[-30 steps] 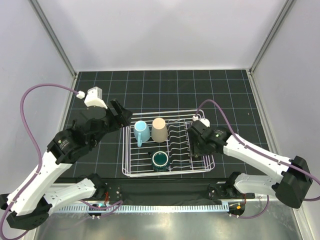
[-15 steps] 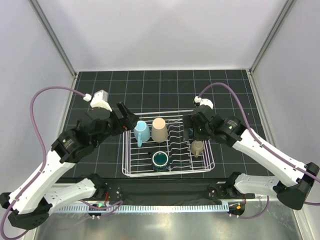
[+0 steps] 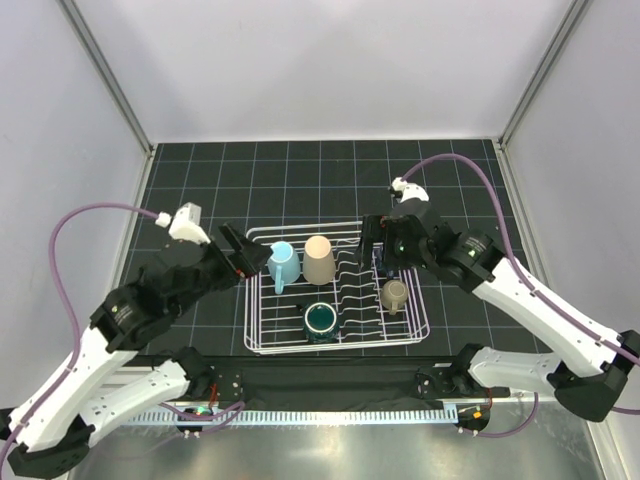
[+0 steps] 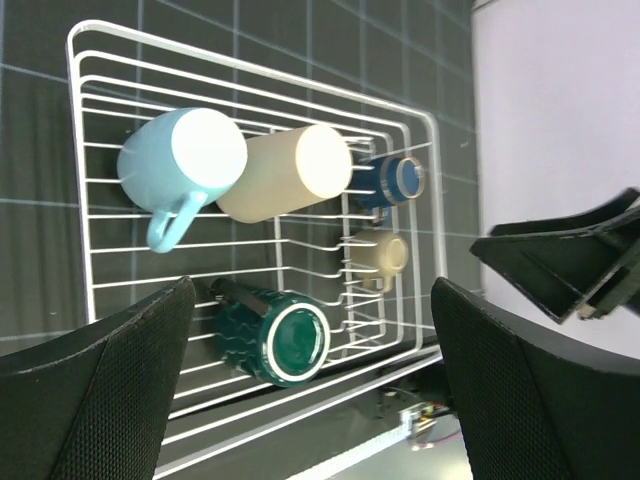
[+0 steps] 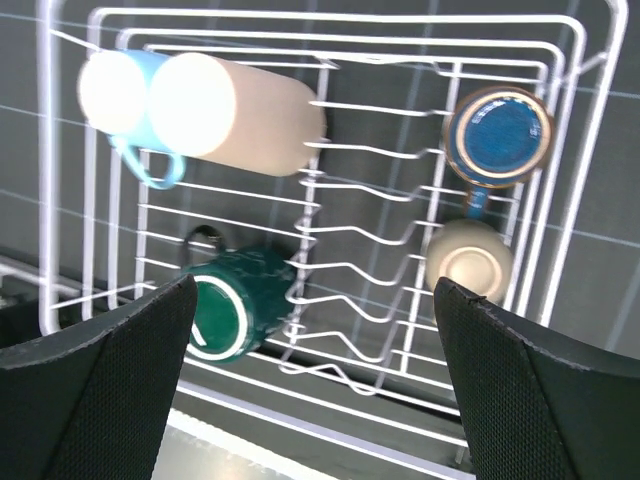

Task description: Load the cups into the dish rack

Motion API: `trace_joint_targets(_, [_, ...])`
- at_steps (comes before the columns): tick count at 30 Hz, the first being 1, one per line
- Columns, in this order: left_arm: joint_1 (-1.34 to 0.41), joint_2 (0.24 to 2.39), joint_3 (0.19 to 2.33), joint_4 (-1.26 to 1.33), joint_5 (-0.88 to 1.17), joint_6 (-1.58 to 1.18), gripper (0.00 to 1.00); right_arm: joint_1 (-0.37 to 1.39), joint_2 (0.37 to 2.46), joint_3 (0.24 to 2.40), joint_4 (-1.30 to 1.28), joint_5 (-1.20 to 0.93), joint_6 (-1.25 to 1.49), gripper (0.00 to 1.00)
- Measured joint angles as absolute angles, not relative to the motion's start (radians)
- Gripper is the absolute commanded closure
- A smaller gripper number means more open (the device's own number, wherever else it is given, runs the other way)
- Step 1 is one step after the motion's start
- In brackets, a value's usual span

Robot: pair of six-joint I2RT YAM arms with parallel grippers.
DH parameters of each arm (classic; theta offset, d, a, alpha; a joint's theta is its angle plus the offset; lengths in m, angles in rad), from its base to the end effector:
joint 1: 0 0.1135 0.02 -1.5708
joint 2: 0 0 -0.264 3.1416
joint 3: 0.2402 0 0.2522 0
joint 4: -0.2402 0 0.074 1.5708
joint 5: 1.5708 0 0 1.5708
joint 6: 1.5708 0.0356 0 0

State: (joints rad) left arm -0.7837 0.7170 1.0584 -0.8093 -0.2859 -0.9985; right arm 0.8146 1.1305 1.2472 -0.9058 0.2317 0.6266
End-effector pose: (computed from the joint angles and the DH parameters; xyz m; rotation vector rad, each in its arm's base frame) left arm 0.0979 -0.0834 0.3768 -0.4124 2.0806 -0.8196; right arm 0.1571 0.1547 0.3633 -0.1094 2.3735 0.4377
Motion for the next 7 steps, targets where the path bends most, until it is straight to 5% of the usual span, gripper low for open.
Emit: trace_joint_targets(7, [-0.784, 0.544, 0.937, -0.727, -0.271, -1.068, 0.02, 0.813, 1.027, 1.163, -0.804, 0.177, 0.646, 0.00])
